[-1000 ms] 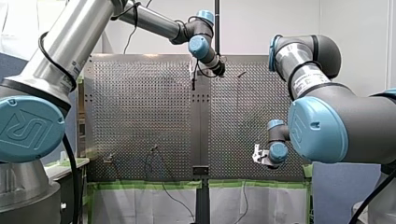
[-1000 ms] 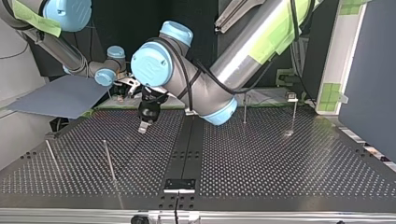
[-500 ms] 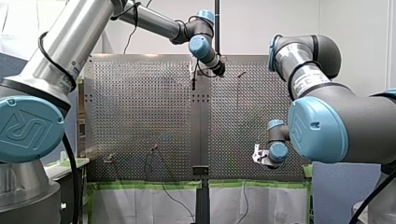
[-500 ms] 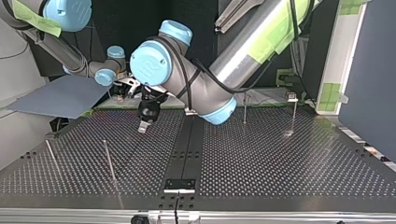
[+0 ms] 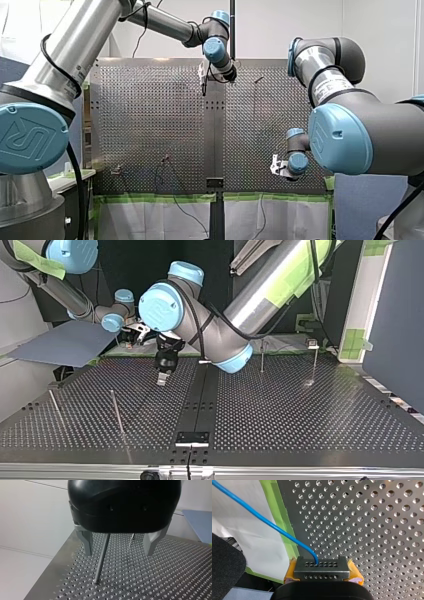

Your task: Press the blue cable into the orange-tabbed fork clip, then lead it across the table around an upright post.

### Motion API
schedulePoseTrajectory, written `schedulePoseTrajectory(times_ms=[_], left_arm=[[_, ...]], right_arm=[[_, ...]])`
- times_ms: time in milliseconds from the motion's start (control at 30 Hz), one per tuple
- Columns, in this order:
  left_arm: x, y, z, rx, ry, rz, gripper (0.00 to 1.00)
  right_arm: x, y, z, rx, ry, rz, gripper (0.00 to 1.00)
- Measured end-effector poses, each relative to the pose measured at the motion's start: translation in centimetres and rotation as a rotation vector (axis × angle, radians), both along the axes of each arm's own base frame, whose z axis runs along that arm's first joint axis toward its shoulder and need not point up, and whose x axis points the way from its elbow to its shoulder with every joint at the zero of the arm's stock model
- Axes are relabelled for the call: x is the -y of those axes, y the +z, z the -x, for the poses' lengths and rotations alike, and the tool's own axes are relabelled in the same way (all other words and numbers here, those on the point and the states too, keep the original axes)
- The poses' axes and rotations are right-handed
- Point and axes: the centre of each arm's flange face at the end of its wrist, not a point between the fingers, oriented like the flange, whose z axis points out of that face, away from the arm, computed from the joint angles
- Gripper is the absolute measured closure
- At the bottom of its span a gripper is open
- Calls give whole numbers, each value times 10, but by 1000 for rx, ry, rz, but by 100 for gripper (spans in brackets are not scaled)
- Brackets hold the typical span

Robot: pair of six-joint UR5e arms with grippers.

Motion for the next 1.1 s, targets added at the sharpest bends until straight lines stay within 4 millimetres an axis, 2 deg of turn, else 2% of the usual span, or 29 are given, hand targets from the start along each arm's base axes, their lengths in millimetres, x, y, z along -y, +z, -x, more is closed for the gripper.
schedulePoseTrajectory(times_ms=[433, 733, 1100], left_arm=[[3, 0, 1, 2, -21, 3, 0], [16, 1, 9, 5, -102, 22, 0], [34, -1, 27, -19, -210, 64, 0]], right_arm=[[1, 3, 0, -6, 3, 6, 100], [7, 40, -2, 0, 7, 35, 100], [-7, 79, 6, 80, 2, 52, 100]])
